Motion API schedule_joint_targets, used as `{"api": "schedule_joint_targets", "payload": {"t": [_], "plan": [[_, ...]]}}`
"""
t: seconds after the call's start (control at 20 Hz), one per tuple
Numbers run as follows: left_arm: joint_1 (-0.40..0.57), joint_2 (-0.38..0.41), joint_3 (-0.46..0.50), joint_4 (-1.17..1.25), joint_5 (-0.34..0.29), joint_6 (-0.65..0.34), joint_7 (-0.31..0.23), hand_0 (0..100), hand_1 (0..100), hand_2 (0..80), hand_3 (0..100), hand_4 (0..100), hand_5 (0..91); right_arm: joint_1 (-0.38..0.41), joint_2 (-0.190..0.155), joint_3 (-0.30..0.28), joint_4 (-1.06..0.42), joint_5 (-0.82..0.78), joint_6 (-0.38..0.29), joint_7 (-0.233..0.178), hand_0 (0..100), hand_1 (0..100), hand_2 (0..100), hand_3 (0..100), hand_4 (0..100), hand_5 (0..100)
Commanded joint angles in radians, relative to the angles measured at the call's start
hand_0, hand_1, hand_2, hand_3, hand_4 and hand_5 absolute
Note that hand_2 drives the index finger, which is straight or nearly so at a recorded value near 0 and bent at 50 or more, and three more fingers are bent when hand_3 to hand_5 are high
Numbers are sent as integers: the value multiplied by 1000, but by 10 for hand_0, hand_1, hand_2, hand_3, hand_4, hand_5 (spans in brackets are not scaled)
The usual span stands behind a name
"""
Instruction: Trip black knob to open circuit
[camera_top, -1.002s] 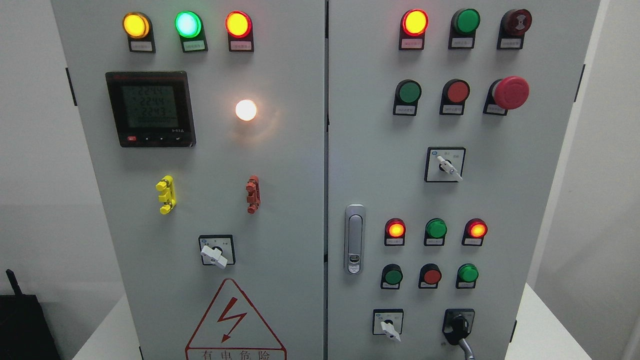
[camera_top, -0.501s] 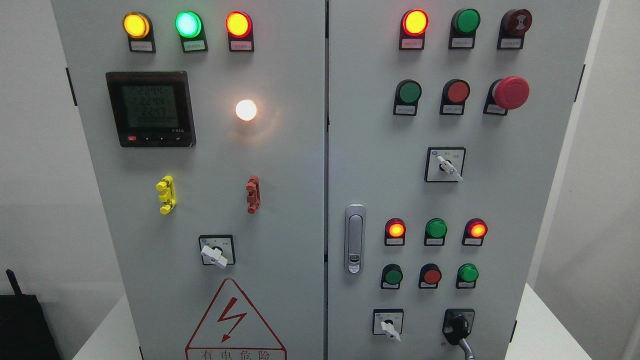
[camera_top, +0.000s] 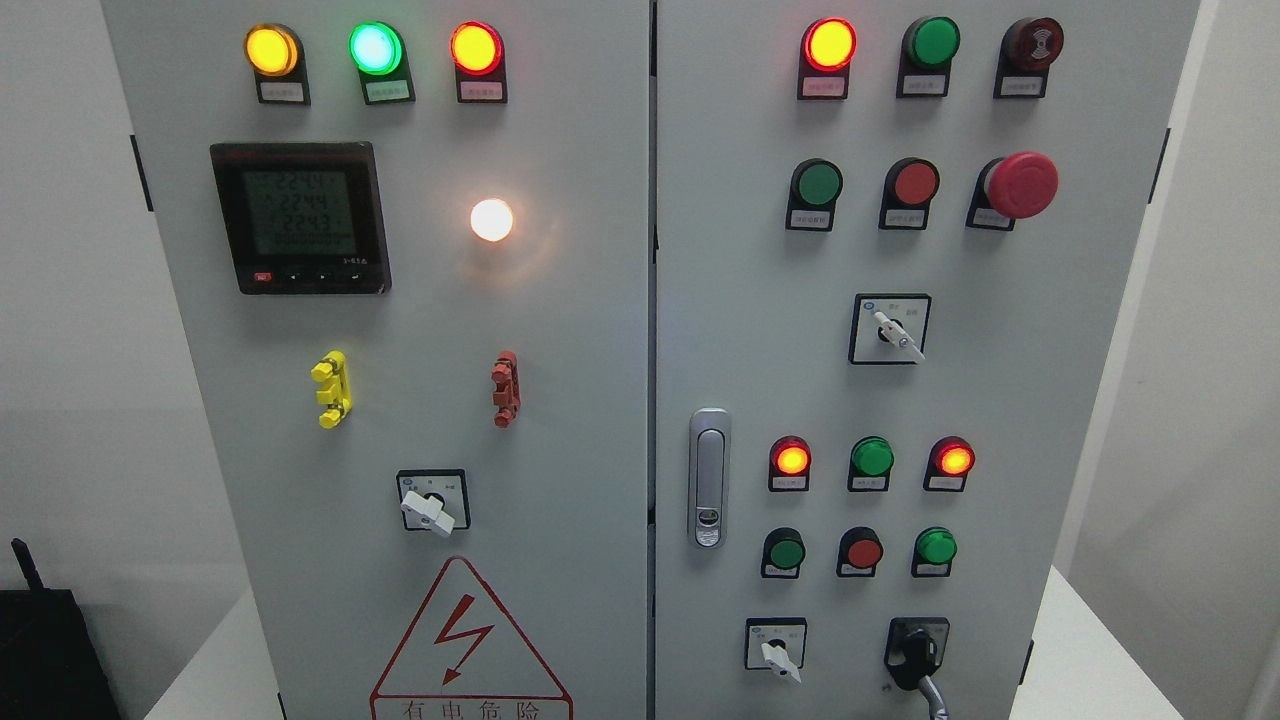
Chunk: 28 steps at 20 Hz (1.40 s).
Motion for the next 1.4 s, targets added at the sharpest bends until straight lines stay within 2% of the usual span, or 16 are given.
{"api": "schedule_joint_targets", "payload": {"t": [0.0, 1.35], "plan": [[-2, 0, 3, 0, 2, -3, 0, 120, 389, 0, 0, 0, 0, -30, 7, 49, -40, 4, -42, 31, 0, 0, 100, 1000, 1000, 1000], [-2, 0, 3, 0, 2, -2, 0, 120, 389, 0, 0, 0, 0, -30, 7, 58, -48, -2, -50, 33, 0, 0, 123, 1000, 1000, 1000]]}}
